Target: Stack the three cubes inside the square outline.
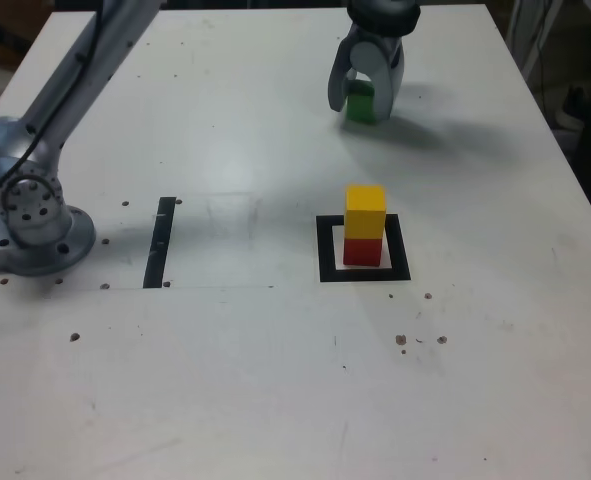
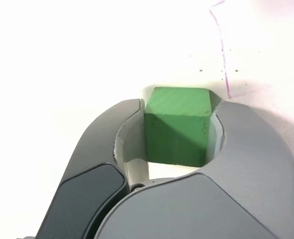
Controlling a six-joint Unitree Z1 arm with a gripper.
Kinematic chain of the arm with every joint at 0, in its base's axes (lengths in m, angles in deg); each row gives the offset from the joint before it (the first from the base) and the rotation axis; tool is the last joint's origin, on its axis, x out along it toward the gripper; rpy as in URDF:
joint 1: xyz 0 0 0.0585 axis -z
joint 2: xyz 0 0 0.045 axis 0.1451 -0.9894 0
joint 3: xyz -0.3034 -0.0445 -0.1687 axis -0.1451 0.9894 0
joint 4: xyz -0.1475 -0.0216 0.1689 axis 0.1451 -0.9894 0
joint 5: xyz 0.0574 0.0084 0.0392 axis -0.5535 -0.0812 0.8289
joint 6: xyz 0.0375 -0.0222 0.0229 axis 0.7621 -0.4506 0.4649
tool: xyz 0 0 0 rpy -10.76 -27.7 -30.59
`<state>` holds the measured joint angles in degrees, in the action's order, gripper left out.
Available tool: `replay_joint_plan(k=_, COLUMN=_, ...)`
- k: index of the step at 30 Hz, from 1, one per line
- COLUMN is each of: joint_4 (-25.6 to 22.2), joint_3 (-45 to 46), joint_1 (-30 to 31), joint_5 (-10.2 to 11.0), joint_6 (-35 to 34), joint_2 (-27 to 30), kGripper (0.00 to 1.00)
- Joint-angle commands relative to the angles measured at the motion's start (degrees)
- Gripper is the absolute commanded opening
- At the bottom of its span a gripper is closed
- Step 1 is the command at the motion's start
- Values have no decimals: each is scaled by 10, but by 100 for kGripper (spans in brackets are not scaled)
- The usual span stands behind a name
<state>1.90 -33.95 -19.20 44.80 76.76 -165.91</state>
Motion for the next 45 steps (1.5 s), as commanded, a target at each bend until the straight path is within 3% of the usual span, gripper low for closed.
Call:
replay_joint_plan(k=1, joint_4=-5, joint_3=-2, joint_1=6, joint_5=-3, joint_6=-5, joint_2=26, kGripper=19)
replay_joint_plan(k=8, joint_4=-63, joint_3=1, joint_1=64, joint_5=-1, joint_6=-73, joint_2=134, kGripper=19)
replay_joint_plan(k=12, joint_4=-104, joint_3=17, joint_1=122, joint_5=4, joint_6=-136, joint_2=201, kGripper=19)
replay_joint_plan(k=16, joint_4=-120, joint_3=53, joint_1=194, joint_5=1, joint_6=-212, joint_2=232, kGripper=19)
replay_joint_plan(k=25, joint_4=-127, joint_3=120, joint_1=322, joint_5=-47, joint_6=-385, joint_2=237, kGripper=19)
replay_joint_plan(k=32, joint_4=-121, joint_3=142, joint_1=363, joint_5=-49, joint_6=-475, joint_2=230, kGripper=19)
replay_joint_plan(k=45, joint_4=-108, joint_3=132, joint_1=383, joint_5=-66, joint_6=-517, joint_2=191, kGripper=19)
